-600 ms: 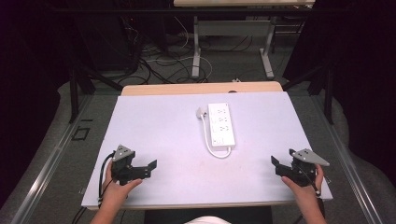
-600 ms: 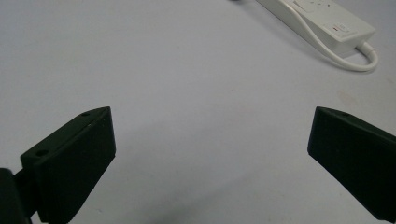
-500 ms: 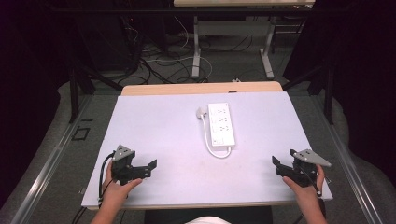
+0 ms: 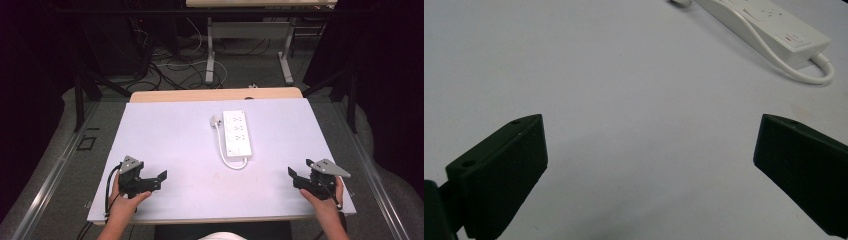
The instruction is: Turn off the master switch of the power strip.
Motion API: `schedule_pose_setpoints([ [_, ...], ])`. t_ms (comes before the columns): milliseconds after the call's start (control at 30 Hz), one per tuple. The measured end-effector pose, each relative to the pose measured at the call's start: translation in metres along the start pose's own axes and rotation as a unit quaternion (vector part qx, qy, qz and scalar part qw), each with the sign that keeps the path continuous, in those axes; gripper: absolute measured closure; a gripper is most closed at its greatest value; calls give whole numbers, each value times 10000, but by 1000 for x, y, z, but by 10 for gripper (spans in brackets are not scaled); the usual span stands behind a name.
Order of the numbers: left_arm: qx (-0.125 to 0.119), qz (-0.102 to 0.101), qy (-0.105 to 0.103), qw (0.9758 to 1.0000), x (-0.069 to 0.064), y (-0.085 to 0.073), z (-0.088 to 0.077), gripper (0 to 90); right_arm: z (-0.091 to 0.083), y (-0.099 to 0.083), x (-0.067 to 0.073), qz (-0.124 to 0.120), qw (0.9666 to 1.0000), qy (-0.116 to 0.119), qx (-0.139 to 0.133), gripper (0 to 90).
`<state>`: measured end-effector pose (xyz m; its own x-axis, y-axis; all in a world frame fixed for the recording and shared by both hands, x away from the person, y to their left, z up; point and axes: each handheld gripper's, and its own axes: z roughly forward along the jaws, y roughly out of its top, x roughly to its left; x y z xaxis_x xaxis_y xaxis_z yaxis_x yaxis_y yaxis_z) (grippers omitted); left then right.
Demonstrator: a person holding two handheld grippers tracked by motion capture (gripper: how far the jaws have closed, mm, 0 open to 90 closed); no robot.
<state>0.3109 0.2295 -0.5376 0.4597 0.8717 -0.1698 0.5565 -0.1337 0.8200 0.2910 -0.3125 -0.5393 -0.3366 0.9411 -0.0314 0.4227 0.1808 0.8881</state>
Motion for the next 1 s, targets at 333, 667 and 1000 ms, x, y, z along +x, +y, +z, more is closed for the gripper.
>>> schedule_pose_setpoints([
  [333,-46,-10,63,10000,1,-1,0,10,5,8,4,-40,9999,99,24,289],
  [667,-31,-26,50,10000,0,-1,0,9,12,20,16,-104,9998,163,27,318],
  [1000,-35,-83,9,10000,0,-1,0,10,19,32,27,-201,9993,291,74,331],
])
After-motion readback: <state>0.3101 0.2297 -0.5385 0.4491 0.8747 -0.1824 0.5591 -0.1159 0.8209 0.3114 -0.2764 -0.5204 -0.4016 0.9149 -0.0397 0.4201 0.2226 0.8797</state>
